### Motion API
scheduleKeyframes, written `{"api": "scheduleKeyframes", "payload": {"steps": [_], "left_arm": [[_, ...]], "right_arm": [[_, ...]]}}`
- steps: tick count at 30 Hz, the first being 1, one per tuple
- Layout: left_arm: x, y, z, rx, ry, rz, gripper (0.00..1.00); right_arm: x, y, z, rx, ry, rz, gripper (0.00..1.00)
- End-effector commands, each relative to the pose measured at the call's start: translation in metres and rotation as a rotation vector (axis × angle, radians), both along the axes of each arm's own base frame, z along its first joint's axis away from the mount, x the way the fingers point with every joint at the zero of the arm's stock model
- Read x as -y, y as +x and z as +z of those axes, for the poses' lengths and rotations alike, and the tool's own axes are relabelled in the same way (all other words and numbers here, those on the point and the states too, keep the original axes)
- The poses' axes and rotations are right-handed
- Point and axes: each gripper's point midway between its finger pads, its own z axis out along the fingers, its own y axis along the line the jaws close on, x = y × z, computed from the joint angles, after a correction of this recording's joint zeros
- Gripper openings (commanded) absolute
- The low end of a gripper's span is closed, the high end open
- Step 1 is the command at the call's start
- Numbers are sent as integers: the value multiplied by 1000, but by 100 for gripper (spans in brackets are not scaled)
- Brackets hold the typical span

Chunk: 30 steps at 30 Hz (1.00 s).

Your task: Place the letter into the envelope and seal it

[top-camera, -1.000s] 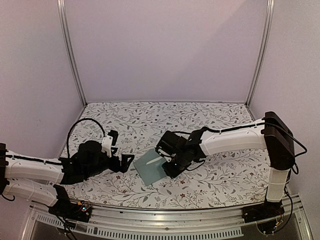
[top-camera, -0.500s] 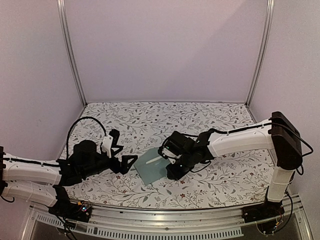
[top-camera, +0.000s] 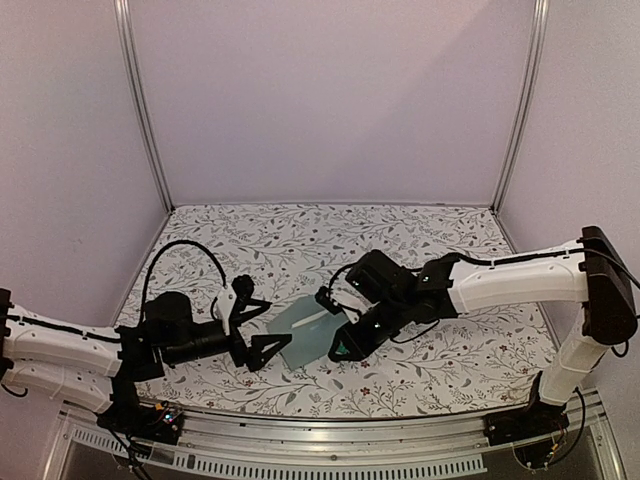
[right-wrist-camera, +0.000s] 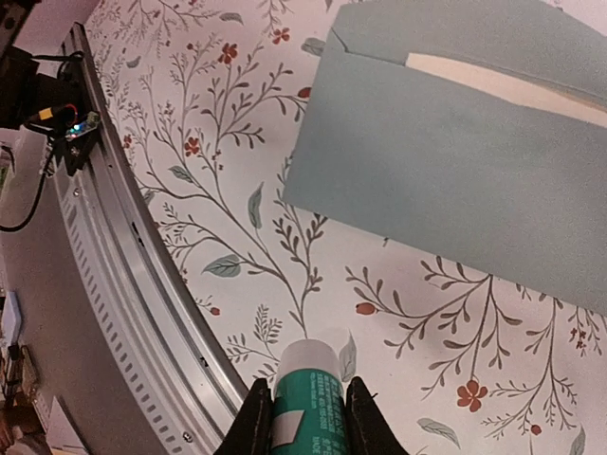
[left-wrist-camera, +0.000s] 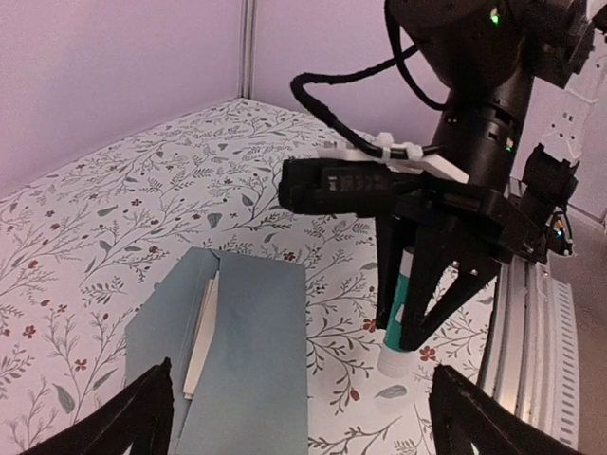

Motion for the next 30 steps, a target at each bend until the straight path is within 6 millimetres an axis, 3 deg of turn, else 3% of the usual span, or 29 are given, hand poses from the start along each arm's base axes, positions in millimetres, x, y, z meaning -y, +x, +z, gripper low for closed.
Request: {"api": "scheduleKeyframes", "payload": {"steps": [1, 9, 13, 18, 25, 30], "left_arm": [[19, -28, 8, 66, -21, -163, 93], [36, -47, 6, 91, -1, -251, 92], [40, -47, 6, 98, 0, -248, 91], [44, -47, 8, 113, -7, -233, 87], [57, -40, 1, 128, 42, -178, 71], [64, -39, 3, 161, 61, -133, 53]], "right_arm": [[-21, -5, 48, -9, 204, 36, 0], [-35, -10, 106, 9, 423, 37, 0], [-43, -14, 118, 9, 471, 46, 0], [-57, -22, 117, -12, 479, 77, 0], [-72, -29, 114, -32, 485, 106, 0], [-75, -29, 110, -34, 473, 108, 0]]}}
